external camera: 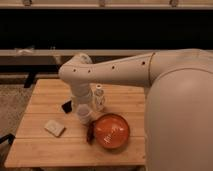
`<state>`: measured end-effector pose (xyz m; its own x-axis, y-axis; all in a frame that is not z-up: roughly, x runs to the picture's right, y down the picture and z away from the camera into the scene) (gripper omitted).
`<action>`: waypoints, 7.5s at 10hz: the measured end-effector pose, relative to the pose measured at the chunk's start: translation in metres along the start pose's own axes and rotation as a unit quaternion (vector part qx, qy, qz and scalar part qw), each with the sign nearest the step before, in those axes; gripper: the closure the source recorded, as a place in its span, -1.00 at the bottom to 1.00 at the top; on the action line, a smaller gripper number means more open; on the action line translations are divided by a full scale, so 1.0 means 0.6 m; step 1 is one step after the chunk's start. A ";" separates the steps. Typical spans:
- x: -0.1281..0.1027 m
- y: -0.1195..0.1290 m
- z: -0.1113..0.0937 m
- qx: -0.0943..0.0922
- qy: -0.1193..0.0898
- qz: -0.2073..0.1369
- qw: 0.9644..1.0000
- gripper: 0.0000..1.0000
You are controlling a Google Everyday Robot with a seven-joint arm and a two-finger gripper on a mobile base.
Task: Place the eraser on the white sponge
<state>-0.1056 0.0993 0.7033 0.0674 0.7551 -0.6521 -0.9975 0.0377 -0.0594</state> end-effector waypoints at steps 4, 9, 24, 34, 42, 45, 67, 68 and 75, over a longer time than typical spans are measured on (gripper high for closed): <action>-0.062 0.064 -0.008 -0.007 -0.011 -0.015 1.000 -0.30; -0.189 0.203 0.037 -0.014 -0.003 -0.043 0.999 -0.30; -0.251 0.167 0.252 0.023 0.038 0.159 0.986 -0.30; -0.268 0.162 0.270 -0.047 0.003 0.157 0.986 0.47; -0.217 0.223 0.206 -0.037 -0.001 0.001 0.999 1.00; -0.171 0.241 0.162 -0.053 -0.002 -0.039 0.998 1.00; -0.039 0.301 0.177 -0.111 -0.003 -0.151 0.982 0.13; -0.039 0.305 0.179 -0.110 -0.003 -0.152 0.982 -0.08; -0.037 0.301 0.193 -0.100 0.013 -0.155 0.983 -0.23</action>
<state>-0.2895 0.1649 0.7945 0.3713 0.7104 -0.5979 -0.9051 0.1332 -0.4038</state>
